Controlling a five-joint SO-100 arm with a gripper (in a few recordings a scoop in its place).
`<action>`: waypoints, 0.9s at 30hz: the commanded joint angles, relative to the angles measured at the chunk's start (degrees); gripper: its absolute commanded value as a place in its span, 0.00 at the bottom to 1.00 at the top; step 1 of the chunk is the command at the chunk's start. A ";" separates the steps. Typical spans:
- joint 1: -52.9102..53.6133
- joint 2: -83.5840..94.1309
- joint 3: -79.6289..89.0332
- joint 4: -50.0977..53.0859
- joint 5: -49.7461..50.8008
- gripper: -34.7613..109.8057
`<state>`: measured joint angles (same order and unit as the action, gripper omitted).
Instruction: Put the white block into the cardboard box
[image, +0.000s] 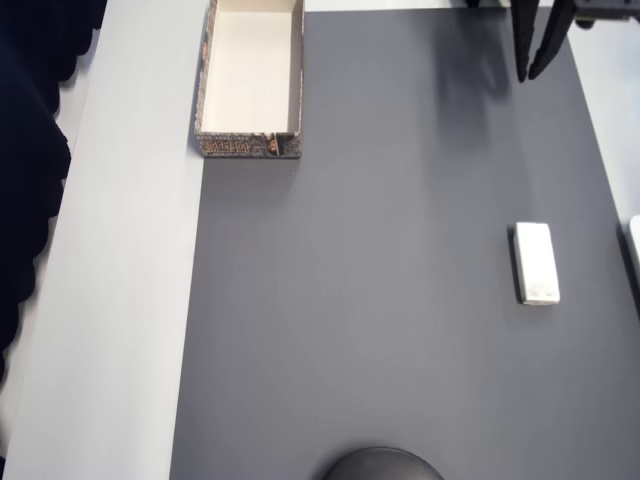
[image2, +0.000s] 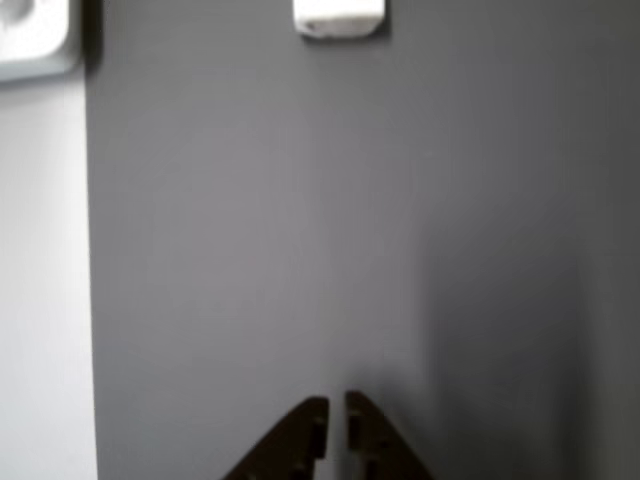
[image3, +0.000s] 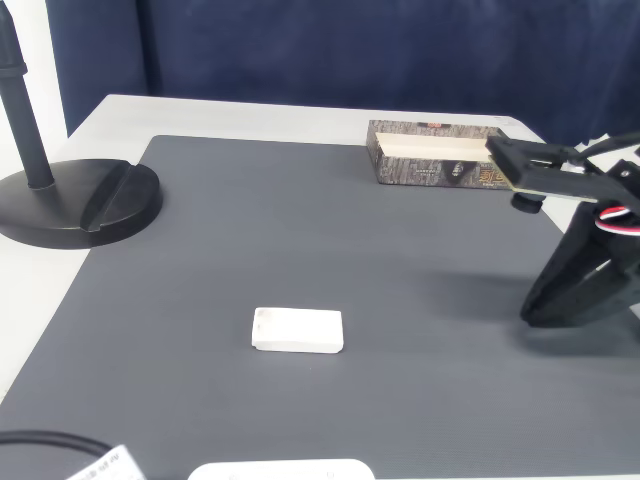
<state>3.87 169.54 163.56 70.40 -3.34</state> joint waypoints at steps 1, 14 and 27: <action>-0.62 -0.62 -3.87 -2.11 -1.41 0.23; 1.85 -24.70 -20.39 -1.41 2.20 0.31; 2.81 -30.50 -24.87 -2.81 2.90 0.23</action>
<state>6.42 139.92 143.70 68.73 -1.05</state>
